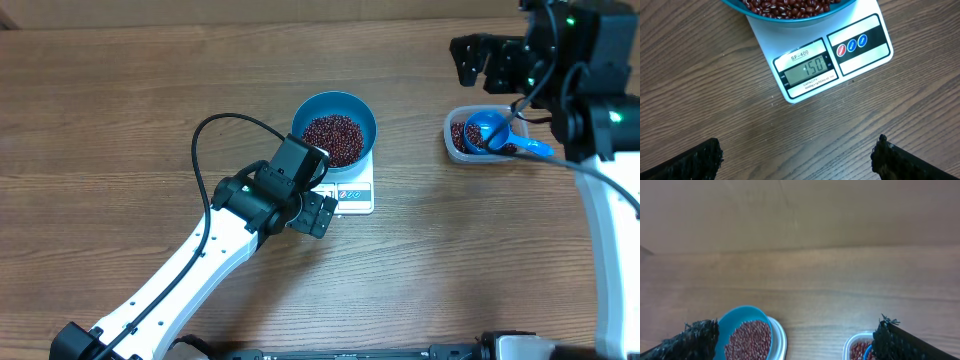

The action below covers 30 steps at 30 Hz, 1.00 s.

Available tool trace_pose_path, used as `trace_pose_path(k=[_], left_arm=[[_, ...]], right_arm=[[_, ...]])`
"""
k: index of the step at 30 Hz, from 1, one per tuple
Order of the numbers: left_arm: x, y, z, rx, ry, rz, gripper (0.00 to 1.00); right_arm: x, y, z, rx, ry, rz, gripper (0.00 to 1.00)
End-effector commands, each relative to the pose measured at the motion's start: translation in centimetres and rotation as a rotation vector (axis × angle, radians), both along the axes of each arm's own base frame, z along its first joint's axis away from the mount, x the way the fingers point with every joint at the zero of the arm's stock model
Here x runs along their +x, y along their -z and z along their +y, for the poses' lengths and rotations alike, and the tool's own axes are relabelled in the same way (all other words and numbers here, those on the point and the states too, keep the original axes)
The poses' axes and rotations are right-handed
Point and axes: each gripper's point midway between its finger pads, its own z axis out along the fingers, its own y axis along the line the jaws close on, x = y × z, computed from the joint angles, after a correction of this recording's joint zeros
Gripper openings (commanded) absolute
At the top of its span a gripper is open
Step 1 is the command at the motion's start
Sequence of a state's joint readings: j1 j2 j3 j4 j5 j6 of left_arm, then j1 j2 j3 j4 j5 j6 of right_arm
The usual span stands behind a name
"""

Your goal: Scoop item into bowl and weigh 150g on scale

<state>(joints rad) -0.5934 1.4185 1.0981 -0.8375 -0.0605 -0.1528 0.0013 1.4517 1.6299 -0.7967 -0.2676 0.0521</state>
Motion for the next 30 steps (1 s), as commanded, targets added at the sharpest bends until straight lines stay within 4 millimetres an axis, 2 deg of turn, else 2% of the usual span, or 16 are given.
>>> trace_pose_path(k=[1, 10, 13, 18, 21, 22, 26, 30], left_arm=[[0.0, -0.4, 0.1, -0.004, 0.013, -0.011, 1.00], [0.0, -0.4, 0.1, -0.004, 0.013, -0.011, 1.00], [0.0, -0.4, 0.1, -0.004, 0.013, -0.011, 1.00], [0.0, -0.4, 0.1, -0.004, 0.013, -0.011, 1.00], [0.0, -0.4, 0.1, -0.004, 0.013, -0.011, 0.99], [0.0, -0.4, 0.1, -0.004, 0.013, -0.011, 1.00], [0.0, -0.4, 0.1, -0.004, 0.013, -0.011, 0.99], [0.0, -0.4, 0.1, -0.004, 0.013, -0.011, 1.00]], right_arm=[[-2.0, -3.7, -1.7, -0.052, 0.086, -0.093, 1.00], [-6.0, -1.8, -2.3, -0.076, 0.110, 0.038, 1.00], [-6.9, -0.2, -2.5, -0.086, 0.117, 0.109, 1.00], [-8.9, 5.6, -2.4, -0.095, 0.106, 0.299, 1.00], [-9.2, 9.0, -2.1, -0.086, 0.090, 0.362, 1.00], [-8.9, 11.4, -1.9, -0.077, 0.079, 0.373, 1.00], [-8.1, 15.7, -1.7, -0.068, 0.073, 0.330, 1.00], [-8.2, 19.3, -1.6, -0.060, 0.069, 0.264, 1.00]])
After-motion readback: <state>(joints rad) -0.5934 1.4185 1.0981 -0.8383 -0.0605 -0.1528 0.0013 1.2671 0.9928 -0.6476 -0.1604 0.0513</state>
